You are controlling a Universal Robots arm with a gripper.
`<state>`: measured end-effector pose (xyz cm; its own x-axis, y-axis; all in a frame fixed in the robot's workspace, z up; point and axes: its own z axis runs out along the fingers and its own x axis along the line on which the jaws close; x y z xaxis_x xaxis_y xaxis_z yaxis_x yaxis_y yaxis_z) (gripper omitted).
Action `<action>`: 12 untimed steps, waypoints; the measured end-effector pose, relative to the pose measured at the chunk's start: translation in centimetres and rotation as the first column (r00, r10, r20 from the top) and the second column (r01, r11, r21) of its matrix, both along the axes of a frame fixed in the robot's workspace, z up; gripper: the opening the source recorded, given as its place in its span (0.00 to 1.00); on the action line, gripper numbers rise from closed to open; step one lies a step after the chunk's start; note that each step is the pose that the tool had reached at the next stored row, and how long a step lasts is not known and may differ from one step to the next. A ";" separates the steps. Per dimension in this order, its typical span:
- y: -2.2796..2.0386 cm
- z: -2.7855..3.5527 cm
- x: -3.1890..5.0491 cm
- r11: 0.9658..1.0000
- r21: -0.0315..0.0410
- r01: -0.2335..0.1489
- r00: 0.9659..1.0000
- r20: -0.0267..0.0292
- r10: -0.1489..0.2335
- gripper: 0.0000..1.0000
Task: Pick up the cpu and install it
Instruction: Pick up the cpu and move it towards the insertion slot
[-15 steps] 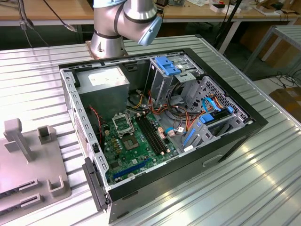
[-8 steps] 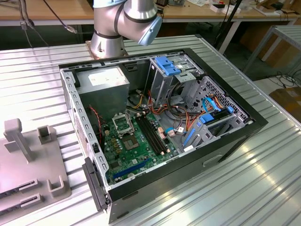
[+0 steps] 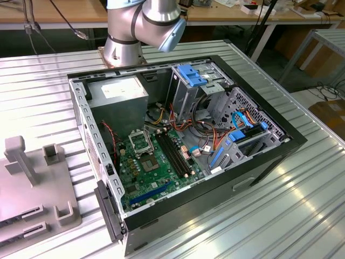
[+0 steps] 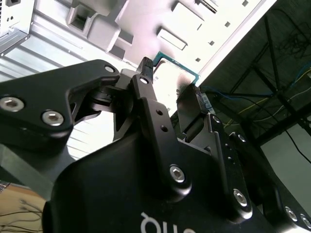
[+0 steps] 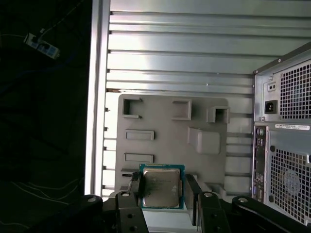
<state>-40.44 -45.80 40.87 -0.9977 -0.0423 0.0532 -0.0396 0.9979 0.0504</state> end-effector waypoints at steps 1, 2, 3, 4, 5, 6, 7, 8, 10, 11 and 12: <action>0.00 0.00 0.09 1.000 0.000 0.000 1.000 0.000 0.000 0.45; 0.00 0.00 0.25 1.000 0.000 0.000 1.000 0.000 0.000 0.45; 0.00 0.00 0.34 1.000 0.000 0.000 1.000 0.000 0.000 0.45; 0.00 0.00 0.45 1.000 0.000 0.000 1.000 0.000 0.000 0.45; 0.00 0.00 0.58 1.000 0.000 0.000 1.000 0.000 0.000 0.45; 0.00 0.00 0.68 1.000 0.000 0.000 1.000 0.000 0.000 0.45; 0.00 0.00 0.84 1.000 0.000 0.000 1.000 0.000 0.000 0.45; 0.00 0.00 0.95 1.000 0.000 0.000 1.000 0.000 0.000 0.45; 0.00 0.00 1.21 1.000 0.000 0.000 1.000 0.000 0.000 0.45; 0.00 0.00 1.32 1.000 0.000 0.000 1.000 0.000 0.000 0.45; 0.00 0.00 1.52 1.000 0.000 0.000 1.000 0.000 0.000 0.45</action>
